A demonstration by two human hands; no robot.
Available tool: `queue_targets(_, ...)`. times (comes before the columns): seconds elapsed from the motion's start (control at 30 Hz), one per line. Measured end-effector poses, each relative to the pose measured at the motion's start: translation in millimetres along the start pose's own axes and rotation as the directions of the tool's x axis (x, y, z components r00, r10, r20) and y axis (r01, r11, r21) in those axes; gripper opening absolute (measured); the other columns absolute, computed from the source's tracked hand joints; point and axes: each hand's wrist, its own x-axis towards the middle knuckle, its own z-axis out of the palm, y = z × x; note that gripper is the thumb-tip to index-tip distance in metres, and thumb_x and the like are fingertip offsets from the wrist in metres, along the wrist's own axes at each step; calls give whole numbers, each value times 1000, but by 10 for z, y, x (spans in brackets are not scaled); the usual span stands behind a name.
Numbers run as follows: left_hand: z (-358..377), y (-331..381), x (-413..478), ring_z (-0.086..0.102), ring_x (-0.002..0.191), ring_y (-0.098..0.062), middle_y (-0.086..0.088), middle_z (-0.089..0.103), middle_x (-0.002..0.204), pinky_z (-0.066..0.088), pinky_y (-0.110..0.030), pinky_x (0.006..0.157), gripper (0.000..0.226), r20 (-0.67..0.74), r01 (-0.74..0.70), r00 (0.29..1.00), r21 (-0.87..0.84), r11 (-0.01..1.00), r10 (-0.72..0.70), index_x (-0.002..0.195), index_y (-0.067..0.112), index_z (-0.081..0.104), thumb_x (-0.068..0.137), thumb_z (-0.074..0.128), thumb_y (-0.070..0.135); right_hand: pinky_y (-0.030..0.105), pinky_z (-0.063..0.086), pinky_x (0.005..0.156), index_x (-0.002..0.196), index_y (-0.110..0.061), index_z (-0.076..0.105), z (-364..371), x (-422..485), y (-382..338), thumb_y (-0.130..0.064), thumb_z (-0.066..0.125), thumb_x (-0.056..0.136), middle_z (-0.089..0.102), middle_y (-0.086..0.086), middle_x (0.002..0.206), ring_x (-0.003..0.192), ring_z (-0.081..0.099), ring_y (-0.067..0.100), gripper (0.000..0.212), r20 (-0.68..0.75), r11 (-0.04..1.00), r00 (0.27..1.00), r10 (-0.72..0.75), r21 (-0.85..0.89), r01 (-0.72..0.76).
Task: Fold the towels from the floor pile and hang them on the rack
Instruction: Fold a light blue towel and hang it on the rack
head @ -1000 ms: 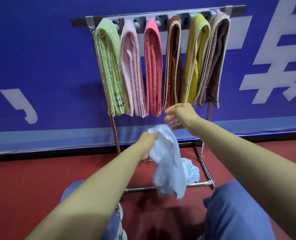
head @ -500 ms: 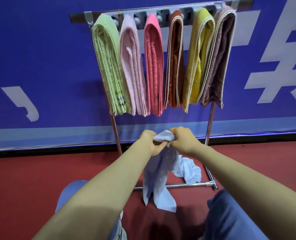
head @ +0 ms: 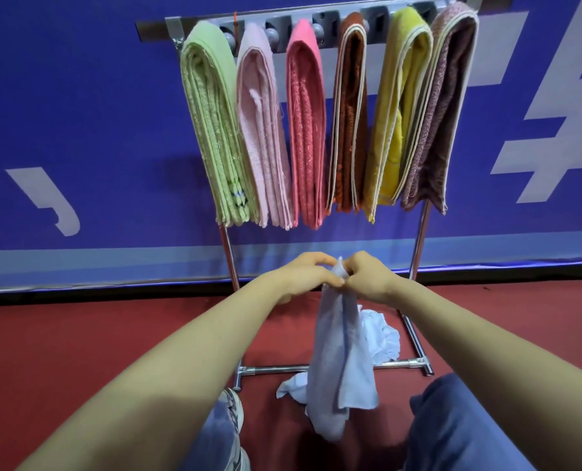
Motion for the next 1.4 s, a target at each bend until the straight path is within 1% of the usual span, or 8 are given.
queue_targets(0.13,-11,-115,94,55,121,-8,6,58,137,44,-27,105,66,98,-151,986,210,966,133,141,24,54,81,81,12,28,26,56,68,5,57,-32,-76,36,-5,67,80,38,1,62,59,29,13,19,110,996,994,-1,-86,10)
queue_targets(0.27,36,-120,99,53,72,-10,8,63,80,43,-24,66,24,72,-200,980,406,892,187,93,19,70,76,86,24,27,35,54,77,-3,70,-91,-65,-1,-10,76,72,49,-1,62,61,37,12,10,100,974,994,-53,-213,73)
queue_targets(0.4,45,-116,133,49,72,-16,3,59,73,38,-27,58,26,-25,-178,975,504,845,220,79,18,67,72,88,31,17,42,52,79,-17,71,-134,-45,-4,-14,82,69,67,-1,71,66,55,12,15,23,975,999,-37,-217,41)
queue_targets(0.6,-8,-147,165,52,73,-16,6,60,73,39,-27,60,26,12,-158,984,506,848,176,71,27,63,73,88,34,11,36,45,79,-14,73,-103,-83,107,-13,81,74,64,-1,66,57,52,8,9,31,989,999,14,-147,-10)
queue_targets(0.93,23,-213,177,48,71,-13,-5,60,77,39,-33,67,45,73,-137,990,401,906,118,86,11,73,77,77,55,26,50,62,83,-13,73,-61,-40,115,-14,76,72,70,1,76,72,61,16,11,84,955,996,-7,-296,31)
queue_targets(1.07,19,-186,198,50,72,-10,2,61,74,40,-27,64,22,77,-158,987,492,856,138,71,24,70,79,81,41,28,50,62,83,-13,73,-60,-33,131,-16,81,68,69,0,74,67,58,14,17,94,958,996,9,-286,19)
queue_targets(1.23,-44,-85,216,57,76,-8,3,70,77,45,-26,66,13,-49,-202,968,438,876,248,78,24,78,76,83,35,19,26,41,63,-10,53,-8,-82,222,-13,66,76,45,0,57,54,33,15,19,29,951,1000,2,-308,7)
queue_targets(1.4,-300,-41,222,65,78,-11,8,72,72,49,-27,70,8,-190,-226,934,346,911,304,71,28,78,72,83,34,27,35,48,65,-11,53,28,-118,528,-7,57,75,53,3,63,64,50,25,11,-12,927,993,121,-356,-117)
